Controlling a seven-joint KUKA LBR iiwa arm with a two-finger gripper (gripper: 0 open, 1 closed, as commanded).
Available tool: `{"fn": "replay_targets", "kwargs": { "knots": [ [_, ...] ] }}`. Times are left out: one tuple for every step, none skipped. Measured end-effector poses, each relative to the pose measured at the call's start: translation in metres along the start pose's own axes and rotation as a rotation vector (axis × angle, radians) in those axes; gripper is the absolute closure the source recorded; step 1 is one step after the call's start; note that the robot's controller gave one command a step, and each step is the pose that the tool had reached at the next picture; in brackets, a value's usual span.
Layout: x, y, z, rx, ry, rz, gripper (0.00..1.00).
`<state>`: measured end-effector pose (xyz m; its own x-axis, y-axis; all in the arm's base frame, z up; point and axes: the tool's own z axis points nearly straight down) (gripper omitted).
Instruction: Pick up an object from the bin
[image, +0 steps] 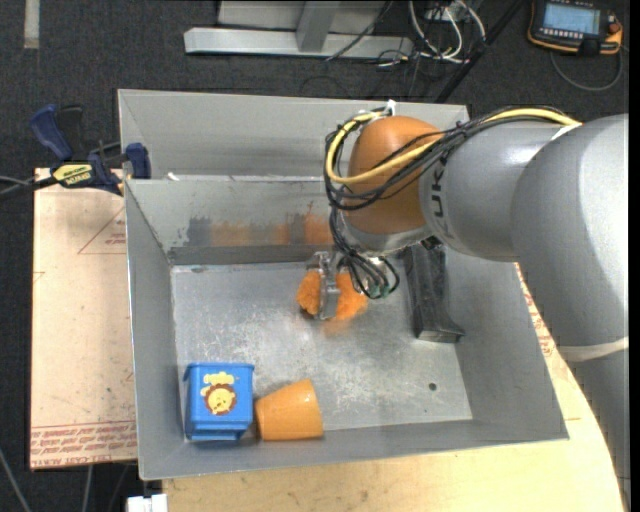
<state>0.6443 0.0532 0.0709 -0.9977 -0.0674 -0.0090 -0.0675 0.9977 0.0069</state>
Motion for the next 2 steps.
{"fn": "replay_targets", "kwargs": {
  "knots": [
    [0.0000, -0.0001, 0.0000, 0.000, 0.000, 0.000, 1.00],
    [0.0000, -0.0001, 0.0001, 0.000, 0.000, 0.000, 1.00]
  ]
}}
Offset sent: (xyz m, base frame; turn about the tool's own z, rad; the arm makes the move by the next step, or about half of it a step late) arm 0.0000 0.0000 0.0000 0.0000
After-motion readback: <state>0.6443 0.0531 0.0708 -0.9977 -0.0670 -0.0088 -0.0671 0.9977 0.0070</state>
